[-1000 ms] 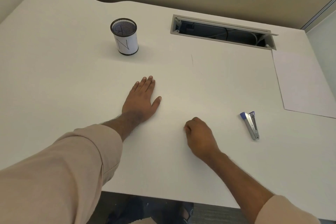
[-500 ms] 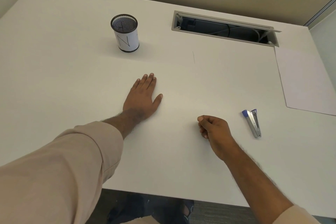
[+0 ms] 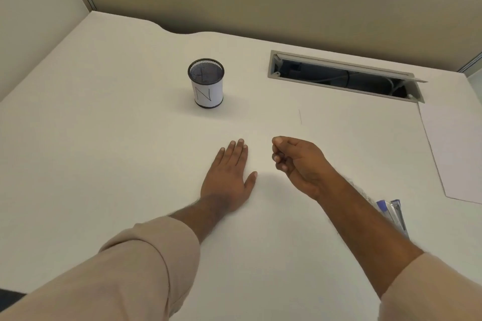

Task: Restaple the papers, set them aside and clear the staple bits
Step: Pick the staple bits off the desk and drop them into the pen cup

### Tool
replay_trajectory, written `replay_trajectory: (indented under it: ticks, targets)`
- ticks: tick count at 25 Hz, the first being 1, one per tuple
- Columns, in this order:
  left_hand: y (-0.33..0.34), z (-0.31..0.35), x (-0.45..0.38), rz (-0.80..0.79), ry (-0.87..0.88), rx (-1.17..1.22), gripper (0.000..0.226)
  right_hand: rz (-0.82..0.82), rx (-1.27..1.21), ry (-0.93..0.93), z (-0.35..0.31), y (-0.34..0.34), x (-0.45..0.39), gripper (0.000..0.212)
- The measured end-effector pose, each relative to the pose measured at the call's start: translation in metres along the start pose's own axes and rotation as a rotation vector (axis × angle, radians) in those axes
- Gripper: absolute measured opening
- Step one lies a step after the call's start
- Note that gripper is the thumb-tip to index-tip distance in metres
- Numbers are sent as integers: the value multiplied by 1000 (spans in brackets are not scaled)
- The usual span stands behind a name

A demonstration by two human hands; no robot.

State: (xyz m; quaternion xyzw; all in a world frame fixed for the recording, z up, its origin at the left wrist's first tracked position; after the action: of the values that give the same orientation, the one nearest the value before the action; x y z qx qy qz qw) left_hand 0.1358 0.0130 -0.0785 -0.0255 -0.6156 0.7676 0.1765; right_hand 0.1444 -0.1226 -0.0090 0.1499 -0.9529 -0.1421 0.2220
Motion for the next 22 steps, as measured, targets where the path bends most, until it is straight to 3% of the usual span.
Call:
replay_trajectory:
  ticks: [9,15,18,22]
  targets:
    - [2,0,-2,11,13,42,71,98,560,-293,-135,92,-161,8]
    - [4,-2,-3,-17,-9,37,70,-7,1383,-189,-135,129,-220,23]
    - [3,-2,-2,-17,-24,33,70,32,1449,-204,-137,138,-220,35]
    - [1,-1,-1,6,-18,37,70,134,1412,-258,-145,136,-218,27]
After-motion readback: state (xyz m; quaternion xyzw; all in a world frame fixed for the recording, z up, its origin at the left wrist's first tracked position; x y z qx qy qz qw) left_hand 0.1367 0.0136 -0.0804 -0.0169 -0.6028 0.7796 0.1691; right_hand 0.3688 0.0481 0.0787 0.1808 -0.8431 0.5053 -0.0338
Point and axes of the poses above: each hand's wrist, its own x-axis away from the middle knuckle, its own y-axis out of the palm, z = x × y, the point moved 10 cm from there along -x, towards the middle knuckle, and after that the axes turned 14 degrees about -z, right-handed, at the moved point
